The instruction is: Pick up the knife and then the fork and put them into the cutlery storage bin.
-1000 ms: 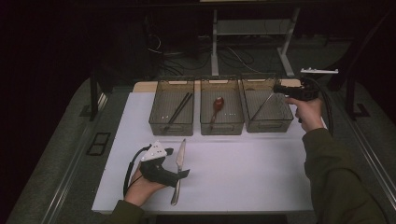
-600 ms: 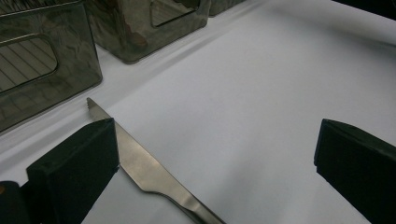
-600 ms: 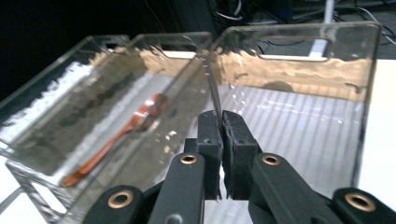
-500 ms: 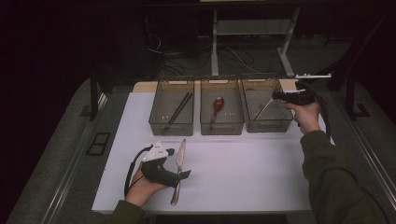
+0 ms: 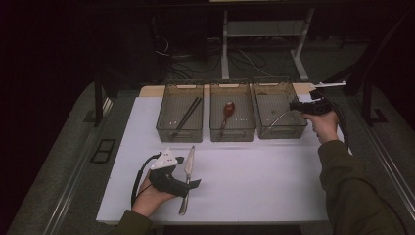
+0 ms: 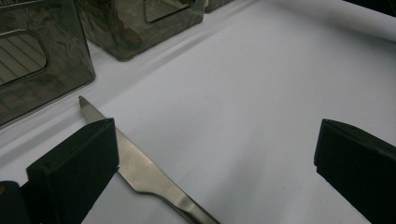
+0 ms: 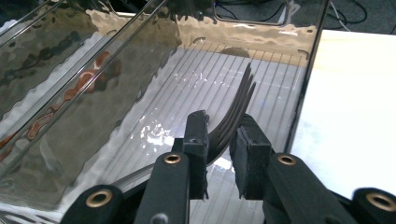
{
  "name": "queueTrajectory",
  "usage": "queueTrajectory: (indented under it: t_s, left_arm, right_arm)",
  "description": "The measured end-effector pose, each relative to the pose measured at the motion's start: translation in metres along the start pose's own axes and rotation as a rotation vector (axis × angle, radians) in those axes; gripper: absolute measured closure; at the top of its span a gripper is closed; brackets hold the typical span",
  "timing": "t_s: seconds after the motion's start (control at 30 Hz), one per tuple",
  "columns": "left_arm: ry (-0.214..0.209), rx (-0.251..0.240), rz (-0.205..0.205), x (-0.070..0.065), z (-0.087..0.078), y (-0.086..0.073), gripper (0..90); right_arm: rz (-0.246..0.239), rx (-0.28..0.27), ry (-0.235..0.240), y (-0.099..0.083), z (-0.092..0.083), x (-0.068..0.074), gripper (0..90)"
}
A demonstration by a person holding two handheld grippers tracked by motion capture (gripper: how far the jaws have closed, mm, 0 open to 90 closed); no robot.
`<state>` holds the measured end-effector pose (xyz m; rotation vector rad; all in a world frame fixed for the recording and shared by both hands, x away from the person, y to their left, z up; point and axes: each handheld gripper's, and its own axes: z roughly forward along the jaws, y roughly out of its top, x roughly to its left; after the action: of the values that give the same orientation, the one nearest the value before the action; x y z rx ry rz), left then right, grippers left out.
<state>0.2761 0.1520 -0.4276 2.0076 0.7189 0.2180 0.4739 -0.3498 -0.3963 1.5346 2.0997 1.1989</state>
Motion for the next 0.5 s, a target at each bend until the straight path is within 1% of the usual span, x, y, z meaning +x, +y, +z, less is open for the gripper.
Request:
queueTrajectory:
  t_s: [0.07,0.17,0.23,0.3,0.33,0.4,0.5]
  left_arm:
    - [0.000,0.001,0.001,0.000,0.000,0.000,0.0]
    - [-0.001,0.002,0.000,0.000,0.000,0.000,0.0]
    - [0.000,0.001,0.001,0.000,0.000,0.000,0.0]
    - [0.001,0.001,0.001,0.000,0.000,0.000,0.0]
    - [0.000,0.001,0.002,0.000,0.000,0.000,0.0]
    - [0.000,0.002,0.004,0.000,0.000,0.000,0.0]
    - [-0.001,0.001,0.007,0.000,0.001,0.000,0.0]
  right_arm:
    - [-0.011,-0.008,-0.008,-0.001,-0.002,0.000,70.1]
    - [-0.016,-0.012,-0.021,0.000,-0.006,-0.001,58.8]
    - [-0.024,-0.025,-0.036,0.000,-0.010,-0.002,52.9]
    - [-0.019,-0.039,-0.049,0.000,-0.013,-0.003,47.2]
    - [-0.021,-0.045,-0.057,0.000,-0.015,-0.004,45.2]
    - [-0.030,-0.054,-0.053,0.000,-0.018,-0.004,42.2]
    - [-0.047,-0.064,-0.051,0.001,-0.023,-0.003,40.0]
